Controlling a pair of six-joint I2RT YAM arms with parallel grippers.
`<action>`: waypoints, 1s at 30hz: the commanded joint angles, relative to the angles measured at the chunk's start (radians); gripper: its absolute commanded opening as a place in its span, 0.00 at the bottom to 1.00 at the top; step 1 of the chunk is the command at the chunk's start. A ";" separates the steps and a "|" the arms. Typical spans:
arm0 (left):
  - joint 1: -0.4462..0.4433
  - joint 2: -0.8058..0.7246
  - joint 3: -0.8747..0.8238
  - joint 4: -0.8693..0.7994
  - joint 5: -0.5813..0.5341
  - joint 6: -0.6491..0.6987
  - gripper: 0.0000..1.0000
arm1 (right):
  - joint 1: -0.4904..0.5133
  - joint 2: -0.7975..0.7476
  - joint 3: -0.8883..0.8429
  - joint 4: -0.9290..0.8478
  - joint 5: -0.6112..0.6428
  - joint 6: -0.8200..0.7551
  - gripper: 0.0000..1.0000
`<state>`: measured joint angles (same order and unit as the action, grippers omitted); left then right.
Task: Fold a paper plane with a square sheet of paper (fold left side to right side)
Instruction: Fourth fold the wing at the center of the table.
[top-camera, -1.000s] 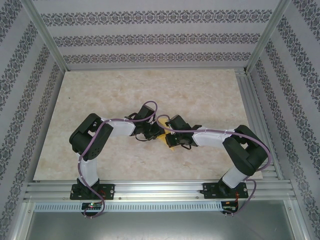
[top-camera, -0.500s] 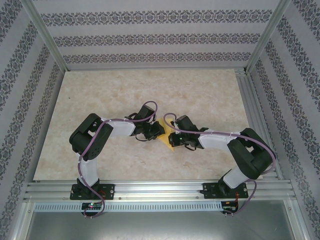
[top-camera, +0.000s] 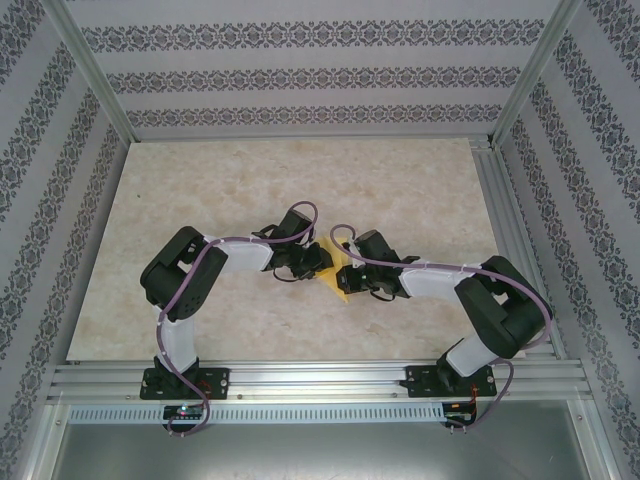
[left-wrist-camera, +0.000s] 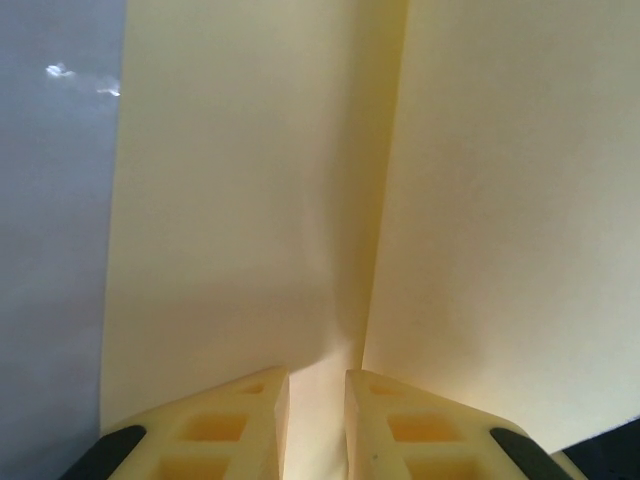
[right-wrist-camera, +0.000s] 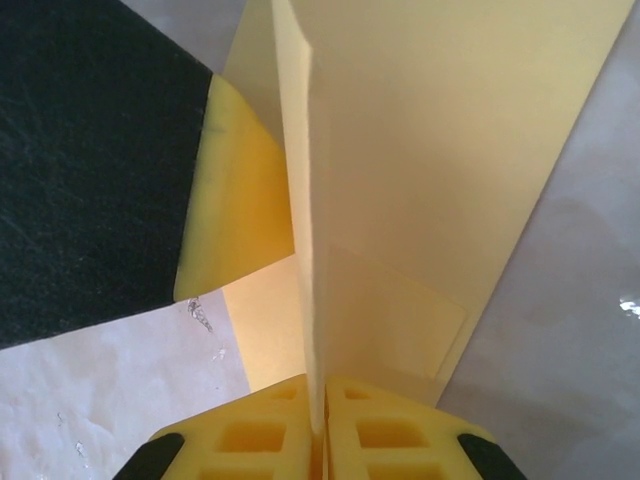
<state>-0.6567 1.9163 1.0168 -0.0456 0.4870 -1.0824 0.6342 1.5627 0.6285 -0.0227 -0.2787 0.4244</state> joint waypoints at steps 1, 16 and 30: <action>-0.012 0.016 0.012 -0.037 -0.018 0.022 0.24 | 0.005 0.022 0.024 0.020 -0.030 -0.011 0.11; -0.012 0.013 0.012 -0.051 -0.025 0.026 0.24 | -0.032 -0.087 0.075 -0.099 -0.023 -0.044 0.38; -0.012 0.013 0.024 -0.065 -0.024 0.034 0.24 | 0.013 0.002 0.102 -0.145 0.058 -0.046 0.52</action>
<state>-0.6571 1.9163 1.0225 -0.0601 0.4850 -1.0786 0.6353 1.5383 0.7048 -0.1757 -0.2371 0.3717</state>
